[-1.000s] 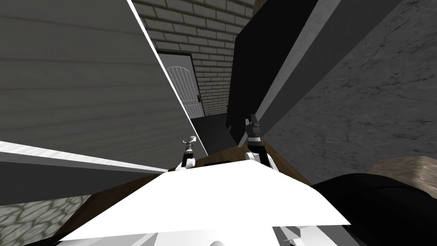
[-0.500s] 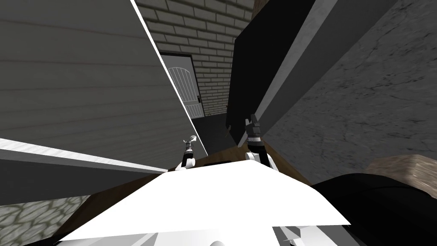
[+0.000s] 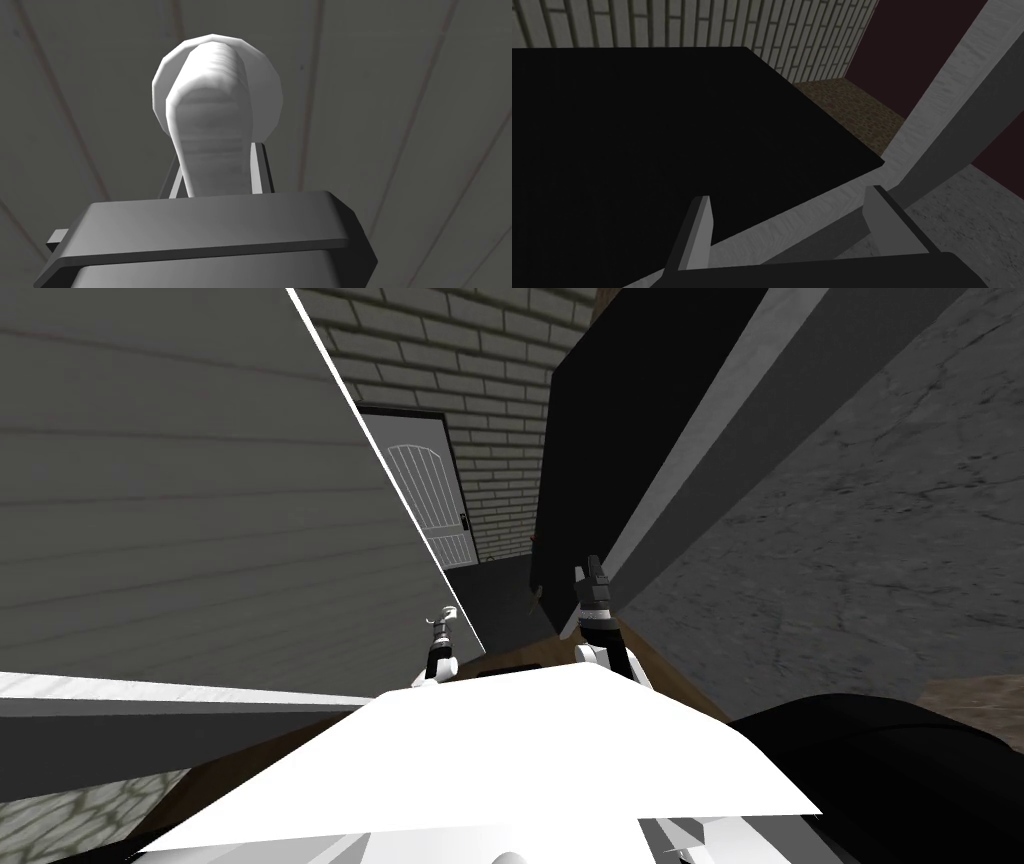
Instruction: Push the door open
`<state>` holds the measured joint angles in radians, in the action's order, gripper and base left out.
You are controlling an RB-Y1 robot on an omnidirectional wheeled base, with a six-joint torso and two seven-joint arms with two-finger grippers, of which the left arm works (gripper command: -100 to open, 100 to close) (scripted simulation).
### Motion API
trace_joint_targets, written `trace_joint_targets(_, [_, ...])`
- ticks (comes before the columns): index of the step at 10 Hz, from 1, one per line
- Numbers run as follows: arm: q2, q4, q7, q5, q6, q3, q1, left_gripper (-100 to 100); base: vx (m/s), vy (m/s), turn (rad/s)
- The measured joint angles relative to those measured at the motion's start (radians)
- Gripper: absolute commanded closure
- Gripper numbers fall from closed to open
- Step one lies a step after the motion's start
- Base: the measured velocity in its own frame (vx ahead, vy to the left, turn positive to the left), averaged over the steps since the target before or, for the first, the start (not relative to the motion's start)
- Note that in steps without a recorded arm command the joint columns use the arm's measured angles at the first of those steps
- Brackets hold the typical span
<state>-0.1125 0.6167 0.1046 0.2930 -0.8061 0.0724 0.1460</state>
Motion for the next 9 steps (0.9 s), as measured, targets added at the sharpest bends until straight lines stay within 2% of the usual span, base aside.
trace_joint_targets(1, [0.002,0.017,0.012,0.007,0.002,0.013,-0.007,100,0.196,0.007,0.006])
trace_joint_targets(3, [0.005,-0.001,0.035,0.023,-0.007,0.042,0.012,100,0.159,0.015,0.012])
trace_joint_targets(4, [0.007,-0.047,0.043,0.032,-0.03,0.056,0.038,100,0.111,0.012,0.005])
trace_joint_targets(5, [0.014,-0.02,0.056,0.036,-0.025,0.065,0.025,100,0.103,-0.001,-0.011])
trace_joint_targets(7, [0.018,-0.017,0.074,0.049,-0.02,0.087,0.025,100,0.119,0.017,0.004])
trace_joint_targets(9, [0.031,0.012,0.103,0.064,-0.009,0.114,0.007,100,0.143,0.028,0.005])
